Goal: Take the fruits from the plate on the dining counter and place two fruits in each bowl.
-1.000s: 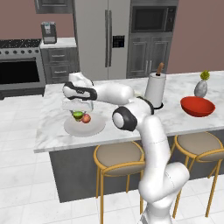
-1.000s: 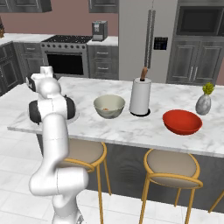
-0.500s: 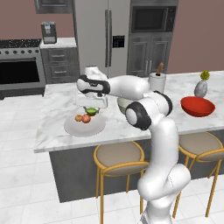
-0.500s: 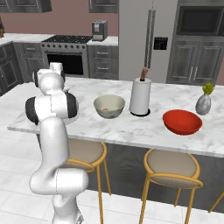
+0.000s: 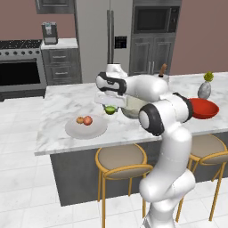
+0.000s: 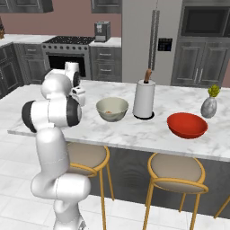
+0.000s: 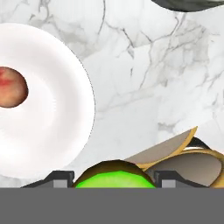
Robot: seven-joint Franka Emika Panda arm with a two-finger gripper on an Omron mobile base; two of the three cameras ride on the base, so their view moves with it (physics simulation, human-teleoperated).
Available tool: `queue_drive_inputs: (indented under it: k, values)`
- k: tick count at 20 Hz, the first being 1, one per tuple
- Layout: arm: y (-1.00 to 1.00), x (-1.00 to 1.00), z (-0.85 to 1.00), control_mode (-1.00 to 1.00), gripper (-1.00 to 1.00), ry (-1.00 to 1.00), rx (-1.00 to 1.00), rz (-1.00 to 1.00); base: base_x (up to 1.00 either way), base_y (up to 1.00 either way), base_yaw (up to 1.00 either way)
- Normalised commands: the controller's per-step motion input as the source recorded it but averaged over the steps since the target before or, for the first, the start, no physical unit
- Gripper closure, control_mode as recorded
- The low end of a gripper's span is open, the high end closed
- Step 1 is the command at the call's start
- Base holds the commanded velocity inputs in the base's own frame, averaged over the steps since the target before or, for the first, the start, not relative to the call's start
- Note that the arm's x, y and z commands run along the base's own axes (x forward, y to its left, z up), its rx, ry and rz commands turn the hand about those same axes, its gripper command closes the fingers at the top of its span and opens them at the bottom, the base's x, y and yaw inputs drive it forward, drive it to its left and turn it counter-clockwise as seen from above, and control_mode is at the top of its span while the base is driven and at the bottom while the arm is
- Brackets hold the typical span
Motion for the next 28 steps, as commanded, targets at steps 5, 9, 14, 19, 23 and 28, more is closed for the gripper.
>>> queue_drive_inputs:
  k: [5, 9, 14, 19, 23, 28]
  values:
    - [-0.80, 0.08, 0.25, -1.00, 1.00, 0.00, 0.00, -0.07, 0.00, 0.00, 0.00]
    - [-0.70, 0.26, 0.24, -1.00, 1.00, 0.00, 0.00, -0.03, 0.00, 0.00, 0.00]
    - [-0.63, 0.39, 0.11, -1.00, 1.00, 0.02, 0.00, 0.00, 0.00, 0.00, 0.00]
    - [-0.58, 0.44, 0.02, -1.00, 1.00, 0.06, 0.00, 0.00, 0.00, 0.00, 0.00]
    - [-0.30, 0.52, -0.15, -1.00, 1.00, 0.06, 0.00, 0.00, 0.00, 0.00, 0.00]
    - [-0.14, 0.45, -0.21, -1.00, 1.00, 0.00, 0.00, 0.00, 0.00, 0.00, 0.00]
